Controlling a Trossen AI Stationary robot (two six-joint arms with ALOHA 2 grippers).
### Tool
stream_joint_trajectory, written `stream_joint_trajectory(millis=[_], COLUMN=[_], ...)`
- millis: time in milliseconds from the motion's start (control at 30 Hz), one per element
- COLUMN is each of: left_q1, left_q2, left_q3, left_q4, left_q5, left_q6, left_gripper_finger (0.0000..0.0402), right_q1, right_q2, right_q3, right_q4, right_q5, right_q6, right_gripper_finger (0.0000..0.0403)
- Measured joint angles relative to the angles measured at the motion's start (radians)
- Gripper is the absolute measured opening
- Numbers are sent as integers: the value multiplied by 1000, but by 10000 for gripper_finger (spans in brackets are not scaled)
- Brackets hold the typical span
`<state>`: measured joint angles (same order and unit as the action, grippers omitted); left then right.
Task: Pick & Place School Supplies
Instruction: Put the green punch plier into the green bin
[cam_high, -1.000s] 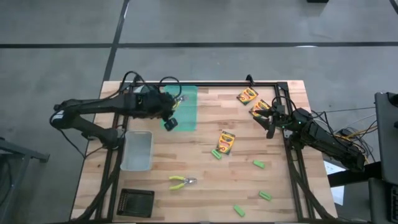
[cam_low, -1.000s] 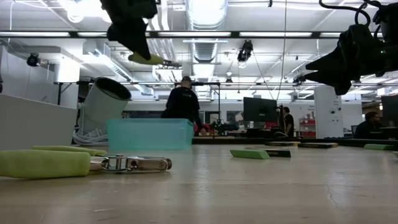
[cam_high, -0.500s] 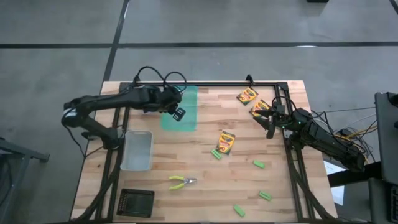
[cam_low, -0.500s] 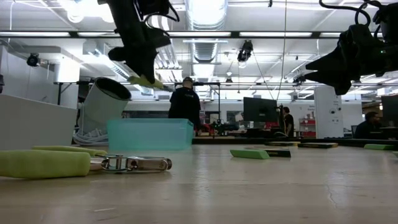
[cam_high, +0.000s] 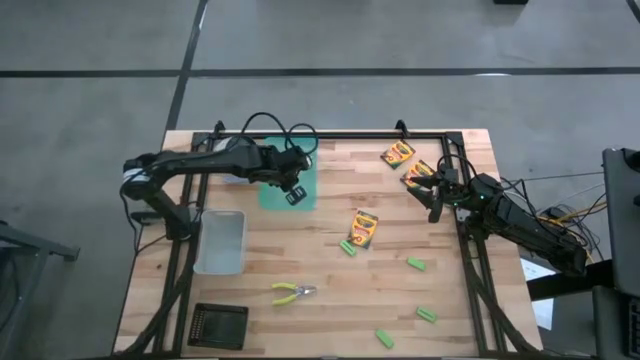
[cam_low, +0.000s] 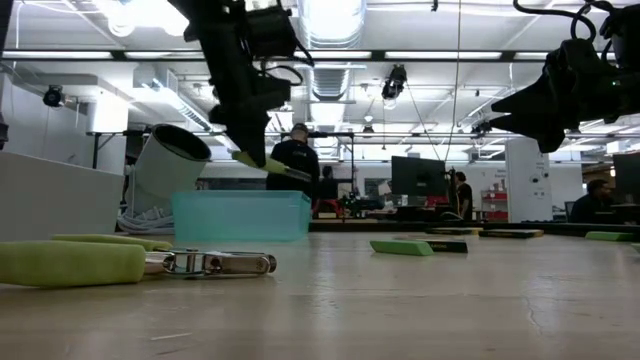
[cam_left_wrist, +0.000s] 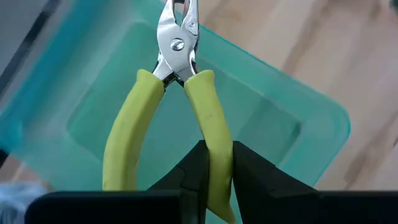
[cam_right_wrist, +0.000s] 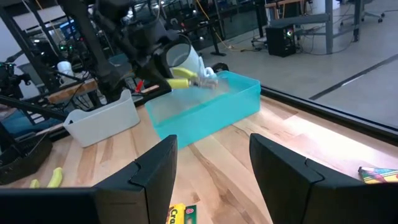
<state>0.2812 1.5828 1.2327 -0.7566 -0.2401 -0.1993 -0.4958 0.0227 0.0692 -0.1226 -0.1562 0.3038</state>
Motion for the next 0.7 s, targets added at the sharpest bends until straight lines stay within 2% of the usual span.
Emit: stream_joint_trajectory(millis=[167, 367, 700], left_q1=[14, 41, 76], left_q2=[30, 63, 54], left_q3=[0, 0, -1], left_q4=[6, 8, -79], left_q5=[58, 82, 114], left_q6=[154, 226, 341], left_gripper_finger=[58, 62, 68], right_q1=[0, 0, 0], right_q2=[0, 0, 0], right_q3=[0, 0, 0], right_q4=[0, 0, 0], right_q5=[0, 0, 0], right_q6=[0, 0, 0], right_gripper_finger=[196, 196, 196])
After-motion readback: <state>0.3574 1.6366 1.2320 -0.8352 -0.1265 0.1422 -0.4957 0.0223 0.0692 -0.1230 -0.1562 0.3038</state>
